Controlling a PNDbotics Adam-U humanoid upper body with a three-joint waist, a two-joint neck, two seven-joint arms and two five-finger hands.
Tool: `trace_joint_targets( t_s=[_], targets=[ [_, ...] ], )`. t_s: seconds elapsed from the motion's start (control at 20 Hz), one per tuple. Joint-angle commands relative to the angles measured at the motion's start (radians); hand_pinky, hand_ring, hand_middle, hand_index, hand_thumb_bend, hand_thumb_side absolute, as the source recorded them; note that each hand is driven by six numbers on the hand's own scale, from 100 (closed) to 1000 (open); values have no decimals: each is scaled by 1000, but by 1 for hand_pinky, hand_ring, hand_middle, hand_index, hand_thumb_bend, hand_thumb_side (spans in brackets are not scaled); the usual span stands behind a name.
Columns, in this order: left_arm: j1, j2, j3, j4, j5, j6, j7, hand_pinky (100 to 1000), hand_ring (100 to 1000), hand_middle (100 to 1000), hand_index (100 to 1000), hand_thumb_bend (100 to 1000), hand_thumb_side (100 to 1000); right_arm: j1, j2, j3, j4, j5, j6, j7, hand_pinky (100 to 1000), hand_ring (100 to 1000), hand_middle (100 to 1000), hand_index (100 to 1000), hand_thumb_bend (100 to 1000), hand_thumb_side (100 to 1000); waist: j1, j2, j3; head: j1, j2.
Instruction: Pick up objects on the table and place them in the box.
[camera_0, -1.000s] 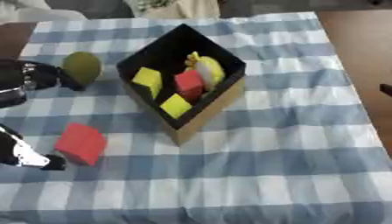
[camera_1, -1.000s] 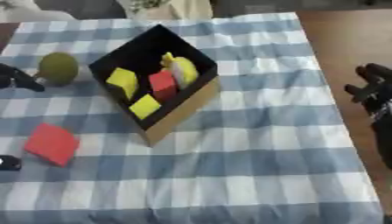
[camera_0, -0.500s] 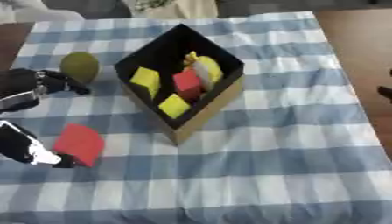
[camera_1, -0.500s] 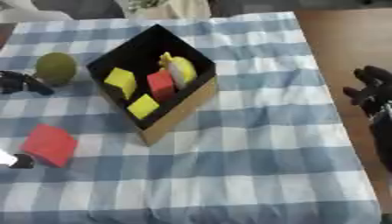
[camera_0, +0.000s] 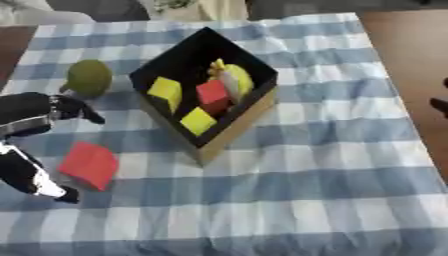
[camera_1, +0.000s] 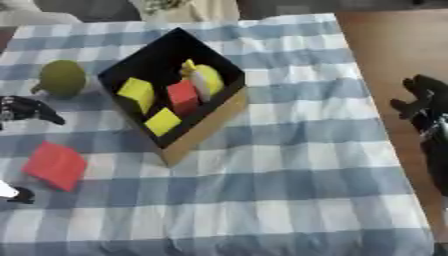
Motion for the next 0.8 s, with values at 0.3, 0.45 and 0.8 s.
trace_joint_targets(
  t_s=[0.3, 0.45, 0.8],
  targets=[
    [-38, -15, -11, 58, -1, 12, -8, 914, 872, 772, 880, 678, 358, -7, -2, -2, -20, 3, 7, 4, 881, 1000, 438, 829, 100, 623, -5, 2, -2, 9, 5],
    [-45, -27, -18, 76, 0, 17, -3, 907, 859, 759, 867, 612, 346, -7, 1, -2, -20, 5, 9, 6, 882, 1000, 437, 829, 100, 626, -6, 3, -3, 11, 5],
    [-51, -40, -35, 92, -7, 2, -41, 882, 822, 720, 831, 575, 250, -9, 5, -3, -20, 6, 12, 6, 883, 1000, 437, 829, 100, 627, -6, 5, -5, 13, 5]
  ],
)
